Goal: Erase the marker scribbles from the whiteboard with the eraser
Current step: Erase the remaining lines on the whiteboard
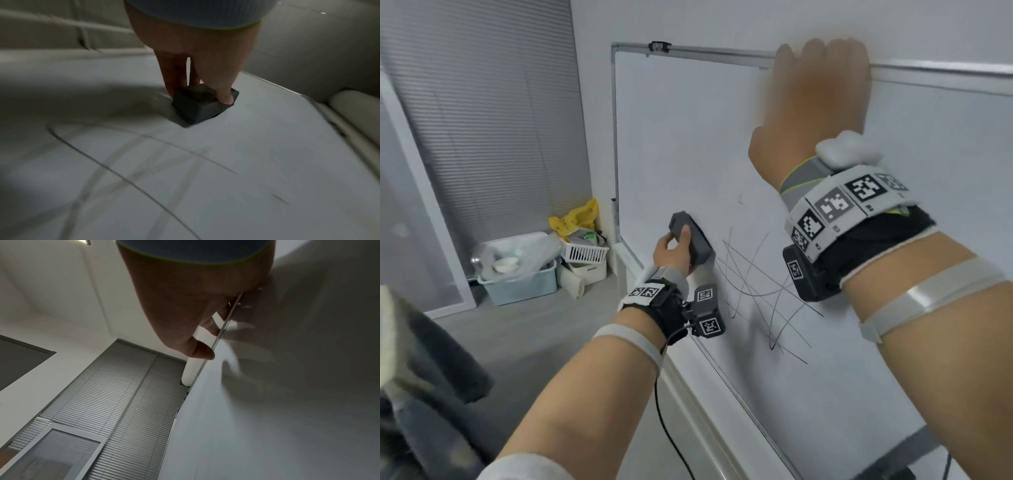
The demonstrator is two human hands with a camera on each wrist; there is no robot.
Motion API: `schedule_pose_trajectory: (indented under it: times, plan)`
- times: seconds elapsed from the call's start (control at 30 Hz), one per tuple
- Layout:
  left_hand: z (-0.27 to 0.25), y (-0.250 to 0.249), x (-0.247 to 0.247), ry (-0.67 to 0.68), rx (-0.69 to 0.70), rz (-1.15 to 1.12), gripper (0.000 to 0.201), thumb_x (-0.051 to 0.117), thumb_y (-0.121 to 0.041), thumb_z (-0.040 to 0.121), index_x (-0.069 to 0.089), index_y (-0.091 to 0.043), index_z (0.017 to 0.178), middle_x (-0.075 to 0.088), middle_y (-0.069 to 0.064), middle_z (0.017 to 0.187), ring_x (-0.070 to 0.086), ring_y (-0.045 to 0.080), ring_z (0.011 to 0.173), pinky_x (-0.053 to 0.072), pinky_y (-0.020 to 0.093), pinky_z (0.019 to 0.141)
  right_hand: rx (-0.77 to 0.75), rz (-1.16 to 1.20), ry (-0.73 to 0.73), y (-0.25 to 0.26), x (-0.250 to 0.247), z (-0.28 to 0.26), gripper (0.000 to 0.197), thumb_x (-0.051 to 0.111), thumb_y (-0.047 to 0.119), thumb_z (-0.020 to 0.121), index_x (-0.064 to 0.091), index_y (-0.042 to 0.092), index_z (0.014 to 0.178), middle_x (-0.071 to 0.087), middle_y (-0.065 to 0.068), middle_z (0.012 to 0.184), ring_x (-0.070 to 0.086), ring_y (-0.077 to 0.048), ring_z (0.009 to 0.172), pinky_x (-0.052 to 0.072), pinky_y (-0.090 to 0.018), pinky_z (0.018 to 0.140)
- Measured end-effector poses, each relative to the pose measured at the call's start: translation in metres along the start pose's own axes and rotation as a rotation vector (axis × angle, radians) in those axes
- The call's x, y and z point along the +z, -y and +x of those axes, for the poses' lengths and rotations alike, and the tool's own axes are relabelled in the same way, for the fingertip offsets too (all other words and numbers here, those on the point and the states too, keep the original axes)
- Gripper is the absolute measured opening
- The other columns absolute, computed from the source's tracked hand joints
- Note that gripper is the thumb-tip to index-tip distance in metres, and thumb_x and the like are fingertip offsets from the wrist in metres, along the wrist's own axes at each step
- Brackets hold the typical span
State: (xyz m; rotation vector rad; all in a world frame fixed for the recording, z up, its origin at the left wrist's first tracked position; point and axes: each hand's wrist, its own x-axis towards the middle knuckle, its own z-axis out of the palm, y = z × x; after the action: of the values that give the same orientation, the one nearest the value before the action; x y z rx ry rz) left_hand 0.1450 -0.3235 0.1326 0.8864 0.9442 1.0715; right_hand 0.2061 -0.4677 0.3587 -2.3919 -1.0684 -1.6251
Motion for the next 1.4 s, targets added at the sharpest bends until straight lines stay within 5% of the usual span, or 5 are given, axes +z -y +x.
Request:
schedule_pose_trajectory:
  times: [0.33,0.67,0.9,1.17,1.4]
  plan:
    - [-0.102,-0.077,0.059,0.099,0.512,0.08,0.043,0.071,-0.053,0.083,0.052,-0.031,0.114,0.061,0.005,0.081,0.068,0.021,0.079,0.058,0.035,0.071,-0.036,0.056,0.065,-0.007,-0.011,-0.005,0.078,0.054,0.035,0.078,0.037,0.006,0.149,0.048,-0.021,0.132,0.041,-0.039,0.124,0.018,-0.045,0.119]
    - [-0.048,0.085,-0.022,-0.036,-0.243,0.099,0.063,0.067,-0.052,0.086,0.054,-0.017,0.137,0.064,0.014,0.13,0.064,0.036,0.113,0.06,0.043,0.077,-0.055,-0.017,0.088,-0.006,-0.01,-0.004,0.073,0.044,0.03,0.085,0.029,0.008,0.154,0.043,-0.019,0.139,0.035,-0.039,0.132,0.013,-0.045,0.121]
    - [-0.064,0.048,-0.017,0.004,-0.24,0.048,0.053,0.068,-0.038,0.091,0.053,-0.013,0.135,0.064,0.021,0.125,0.066,0.039,0.109,0.061,0.046,0.08,-0.071,-0.01,0.105,-0.008,-0.016,-0.006,0.075,0.042,0.029,0.086,0.026,0.008,0.155,0.04,-0.02,0.142,0.033,-0.039,0.134,0.011,-0.045,0.121]
    - [-0.112,-0.037,0.037,0.18,0.194,0.015,0.048,0.079,-0.055,0.069,0.051,-0.033,0.102,0.071,0.024,0.1,0.074,0.034,0.09,0.064,0.047,0.072,-0.109,0.033,0.133,-0.019,-0.021,-0.003,0.073,0.041,0.024,0.081,0.03,0.008,0.152,0.045,-0.018,0.135,0.038,-0.037,0.125,0.018,-0.042,0.114]
    - [-0.101,0.078,-0.01,0.122,-0.319,0.0,0.053,0.075,-0.034,0.087,0.049,-0.015,0.129,0.065,0.024,0.118,0.069,0.041,0.103,0.063,0.042,0.059,-0.138,0.005,0.197,-0.045,-0.036,-0.01,0.064,0.043,0.026,0.082,0.037,0.014,0.145,0.046,-0.009,0.129,0.041,-0.033,0.116,0.029,-0.044,0.099]
